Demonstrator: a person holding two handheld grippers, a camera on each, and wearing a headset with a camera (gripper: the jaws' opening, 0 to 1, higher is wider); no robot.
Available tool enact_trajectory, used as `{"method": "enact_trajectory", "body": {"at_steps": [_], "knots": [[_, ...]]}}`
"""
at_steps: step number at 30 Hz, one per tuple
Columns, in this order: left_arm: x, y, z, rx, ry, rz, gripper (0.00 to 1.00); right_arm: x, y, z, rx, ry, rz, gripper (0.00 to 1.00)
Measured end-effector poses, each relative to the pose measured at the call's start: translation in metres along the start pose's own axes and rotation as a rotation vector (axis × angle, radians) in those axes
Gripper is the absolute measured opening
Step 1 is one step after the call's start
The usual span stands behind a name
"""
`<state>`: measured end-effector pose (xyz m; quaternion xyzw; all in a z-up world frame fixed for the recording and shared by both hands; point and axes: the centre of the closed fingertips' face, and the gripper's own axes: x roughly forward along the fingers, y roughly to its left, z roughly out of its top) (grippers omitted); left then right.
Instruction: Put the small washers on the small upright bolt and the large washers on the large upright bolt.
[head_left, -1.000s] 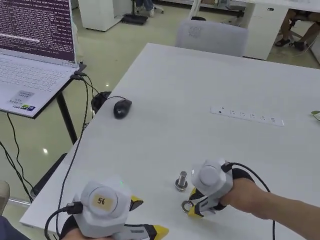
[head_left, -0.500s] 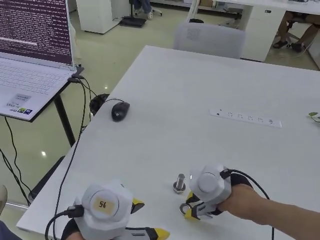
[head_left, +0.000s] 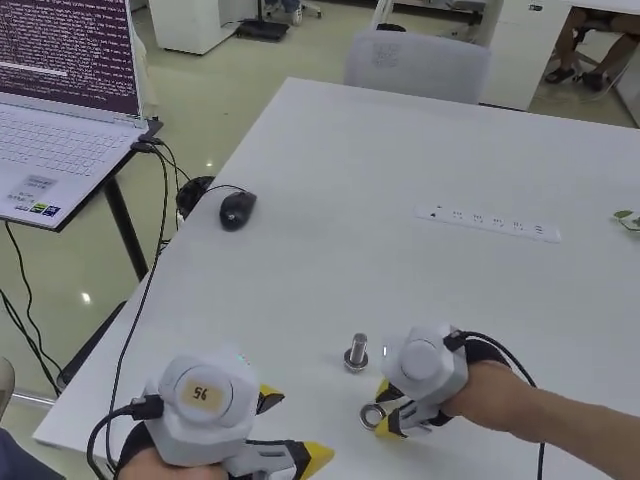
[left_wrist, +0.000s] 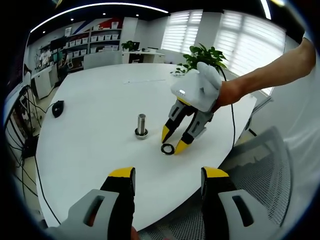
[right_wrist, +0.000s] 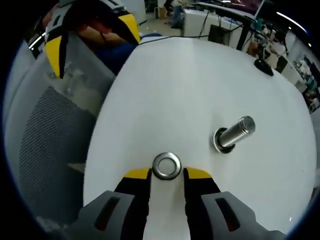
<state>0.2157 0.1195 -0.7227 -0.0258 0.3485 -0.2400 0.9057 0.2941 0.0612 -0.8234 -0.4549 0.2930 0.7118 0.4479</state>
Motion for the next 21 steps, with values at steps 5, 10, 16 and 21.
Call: {"method": "enact_trajectory", "body": {"at_steps": [5, 10, 16, 21], "knots": [[0.0007, -0.0013, 0.001, 0.004, -0.001, -0.005, 0.52, 0.0016, 0.0072, 0.0022, -0.193, 0.045, 0.076, 0.26], [-0.0005, -0.0014, 0.0015, 0.0, -0.003, -0.002, 0.52, 0.0039, 0.0008, 0.0058, -0.3, 0.079, 0.102, 0.32], [-0.0031, 0.0005, -0.0006, -0.006, -0.003, 0.004, 0.52, 0.0057, 0.0081, 0.0053, -0.418, 0.104, 0.163, 0.31], [-0.0037, 0.0017, -0.0017, -0.01, -0.001, 0.007, 0.52, 0.0044, 0.0097, 0.0039, -0.503, 0.122, 0.187, 0.3]]}}
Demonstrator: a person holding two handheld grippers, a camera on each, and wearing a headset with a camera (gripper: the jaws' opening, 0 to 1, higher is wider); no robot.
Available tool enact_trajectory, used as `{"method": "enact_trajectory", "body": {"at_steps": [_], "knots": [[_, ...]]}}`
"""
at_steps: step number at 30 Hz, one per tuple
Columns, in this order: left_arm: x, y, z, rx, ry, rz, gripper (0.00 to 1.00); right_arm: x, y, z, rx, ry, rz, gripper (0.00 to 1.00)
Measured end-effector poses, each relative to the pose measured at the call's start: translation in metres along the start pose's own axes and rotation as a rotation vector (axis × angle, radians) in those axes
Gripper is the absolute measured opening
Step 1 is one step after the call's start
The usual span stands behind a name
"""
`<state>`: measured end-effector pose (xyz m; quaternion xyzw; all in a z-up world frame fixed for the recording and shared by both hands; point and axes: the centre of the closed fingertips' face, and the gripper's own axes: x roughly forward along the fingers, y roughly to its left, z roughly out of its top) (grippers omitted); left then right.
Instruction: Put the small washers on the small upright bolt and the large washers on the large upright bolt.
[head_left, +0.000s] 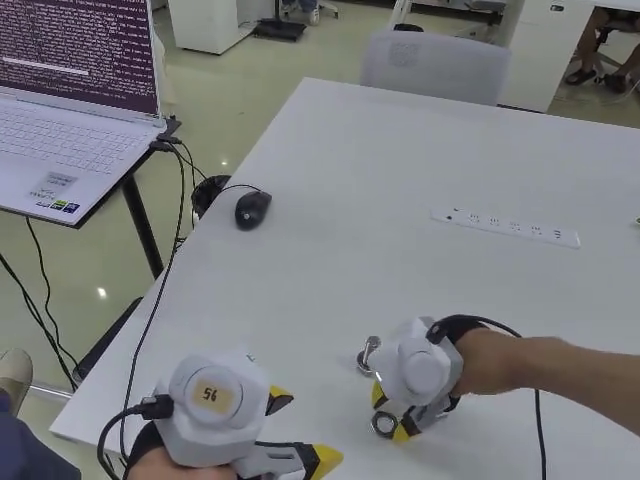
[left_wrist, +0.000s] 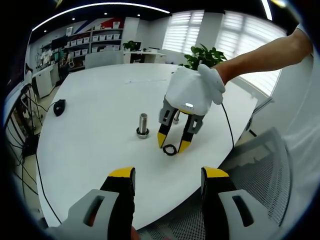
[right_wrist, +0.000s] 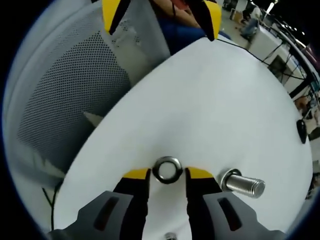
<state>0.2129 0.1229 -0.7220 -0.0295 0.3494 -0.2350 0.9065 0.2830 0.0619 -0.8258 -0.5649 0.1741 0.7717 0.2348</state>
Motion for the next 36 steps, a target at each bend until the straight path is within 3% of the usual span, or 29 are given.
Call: {"method": "enact_trajectory", "body": {"at_steps": [7, 18, 21, 28, 36], "knots": [[0.004, -0.002, 0.002, 0.007, 0.001, -0.01, 0.52, -0.001, 0.004, 0.0, -0.025, -0.007, -0.004, 0.25], [0.004, -0.001, 0.005, 0.011, -0.004, -0.011, 0.52, -0.005, 0.0, -0.009, 0.334, -0.115, -0.124, 0.23], [0.003, -0.001, 0.004, 0.01, -0.003, -0.011, 0.52, -0.006, 0.0, -0.012, 0.394, -0.13, -0.144, 0.23], [0.003, 0.0, 0.005, 0.015, -0.003, -0.014, 0.52, -0.01, -0.001, -0.009, 0.489, -0.179, -0.19, 0.23], [0.004, -0.001, 0.005, 0.011, -0.005, -0.014, 0.52, -0.013, -0.002, -0.008, 0.538, -0.204, -0.227, 0.23]]}}
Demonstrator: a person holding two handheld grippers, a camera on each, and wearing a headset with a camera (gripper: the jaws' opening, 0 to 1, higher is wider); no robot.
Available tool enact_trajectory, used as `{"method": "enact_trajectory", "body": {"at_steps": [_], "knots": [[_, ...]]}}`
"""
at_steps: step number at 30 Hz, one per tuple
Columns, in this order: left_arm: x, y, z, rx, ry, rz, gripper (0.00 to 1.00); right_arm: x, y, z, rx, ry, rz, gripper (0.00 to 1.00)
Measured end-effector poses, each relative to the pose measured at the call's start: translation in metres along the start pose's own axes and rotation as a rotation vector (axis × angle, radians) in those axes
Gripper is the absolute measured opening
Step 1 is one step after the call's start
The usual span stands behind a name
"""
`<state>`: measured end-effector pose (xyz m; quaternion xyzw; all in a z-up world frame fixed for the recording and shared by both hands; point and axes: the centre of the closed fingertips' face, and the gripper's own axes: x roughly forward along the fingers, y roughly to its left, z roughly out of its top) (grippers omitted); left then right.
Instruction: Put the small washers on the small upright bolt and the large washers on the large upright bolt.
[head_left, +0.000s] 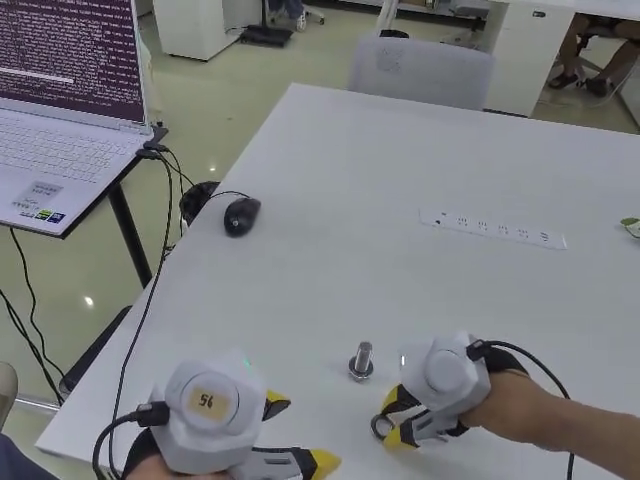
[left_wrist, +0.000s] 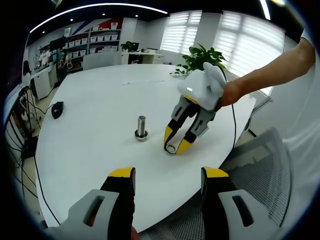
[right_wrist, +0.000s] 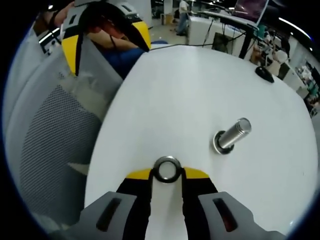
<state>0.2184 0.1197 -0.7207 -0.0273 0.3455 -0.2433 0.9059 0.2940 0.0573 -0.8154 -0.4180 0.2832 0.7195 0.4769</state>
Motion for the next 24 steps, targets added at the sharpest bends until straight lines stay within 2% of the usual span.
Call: {"method": "enact_trajectory", "body": {"at_steps": [4, 8, 16, 19, 24], "knots": [[-0.001, 0.001, -0.001, -0.003, 0.0, 0.003, 0.52, -0.006, -0.004, 0.003, 0.007, -0.008, -0.022, 0.23], [-0.002, 0.002, -0.001, -0.006, -0.001, 0.006, 0.52, -0.018, -0.013, 0.013, 0.027, -0.036, -0.056, 0.23], [-0.001, 0.002, 0.001, 0.001, -0.004, 0.006, 0.52, -0.04, -0.04, 0.033, 0.053, -0.063, -0.125, 0.23], [0.0, 0.002, 0.003, 0.002, -0.007, 0.005, 0.52, -0.049, -0.053, 0.046, 0.057, -0.081, -0.151, 0.23], [0.001, 0.001, 0.006, 0.005, -0.011, 0.003, 0.52, -0.055, -0.069, 0.059, 0.063, -0.098, -0.176, 0.23]]}}
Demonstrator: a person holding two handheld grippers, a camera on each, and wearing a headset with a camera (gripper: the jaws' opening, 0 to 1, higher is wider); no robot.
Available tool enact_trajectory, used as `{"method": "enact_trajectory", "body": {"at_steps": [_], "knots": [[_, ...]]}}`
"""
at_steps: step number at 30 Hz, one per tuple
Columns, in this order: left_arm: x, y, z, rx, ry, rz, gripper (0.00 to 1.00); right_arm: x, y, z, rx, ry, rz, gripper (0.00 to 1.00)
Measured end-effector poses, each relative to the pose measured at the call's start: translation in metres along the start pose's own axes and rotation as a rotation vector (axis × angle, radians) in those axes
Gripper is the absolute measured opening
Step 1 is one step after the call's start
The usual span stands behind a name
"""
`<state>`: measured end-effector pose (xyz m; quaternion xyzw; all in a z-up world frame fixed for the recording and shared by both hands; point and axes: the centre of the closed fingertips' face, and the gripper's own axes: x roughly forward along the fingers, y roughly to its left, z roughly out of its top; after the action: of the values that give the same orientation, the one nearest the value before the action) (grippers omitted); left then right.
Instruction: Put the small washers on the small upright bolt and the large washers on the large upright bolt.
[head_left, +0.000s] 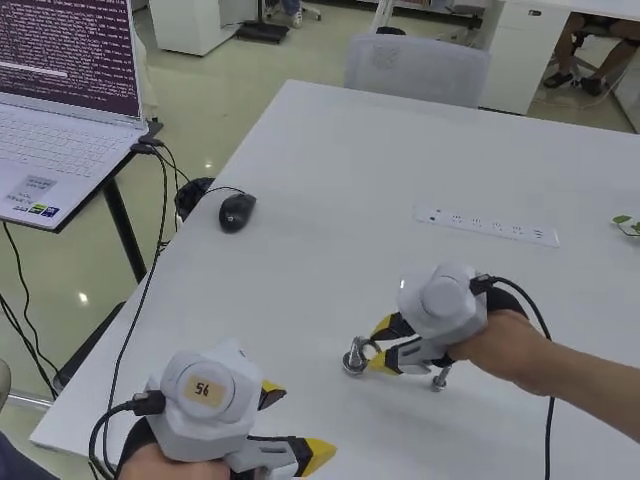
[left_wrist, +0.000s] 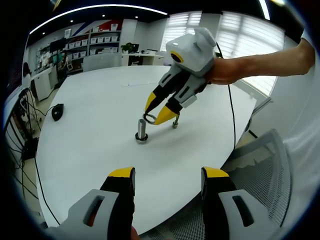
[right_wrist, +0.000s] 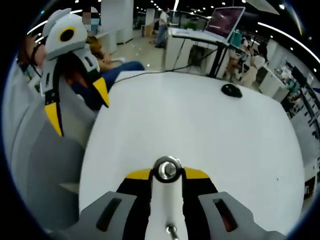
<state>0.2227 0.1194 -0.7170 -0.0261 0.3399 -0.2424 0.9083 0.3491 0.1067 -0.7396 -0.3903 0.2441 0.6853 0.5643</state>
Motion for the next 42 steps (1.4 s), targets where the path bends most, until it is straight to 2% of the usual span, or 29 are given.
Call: {"method": "enact_trajectory", "body": {"at_steps": [7, 12, 24, 36, 42], "knots": [[-0.002, 0.001, 0.0, -0.004, -0.003, 0.005, 0.52, 0.008, -0.009, -0.001, -0.004, 0.039, 0.002, 0.23], [-0.003, 0.001, -0.002, -0.007, -0.002, 0.007, 0.52, 0.014, -0.008, -0.005, -0.002, 0.068, 0.023, 0.23], [-0.003, 0.003, 0.0, -0.008, -0.003, 0.006, 0.52, 0.023, -0.008, -0.004, -0.016, 0.107, 0.034, 0.23], [0.0, 0.001, -0.001, -0.006, 0.003, -0.003, 0.52, 0.037, -0.007, -0.015, 0.004, 0.151, 0.051, 0.23], [-0.001, 0.005, -0.003, -0.013, 0.002, 0.003, 0.52, 0.047, -0.004, -0.023, 0.026, 0.166, 0.051, 0.24]]}}
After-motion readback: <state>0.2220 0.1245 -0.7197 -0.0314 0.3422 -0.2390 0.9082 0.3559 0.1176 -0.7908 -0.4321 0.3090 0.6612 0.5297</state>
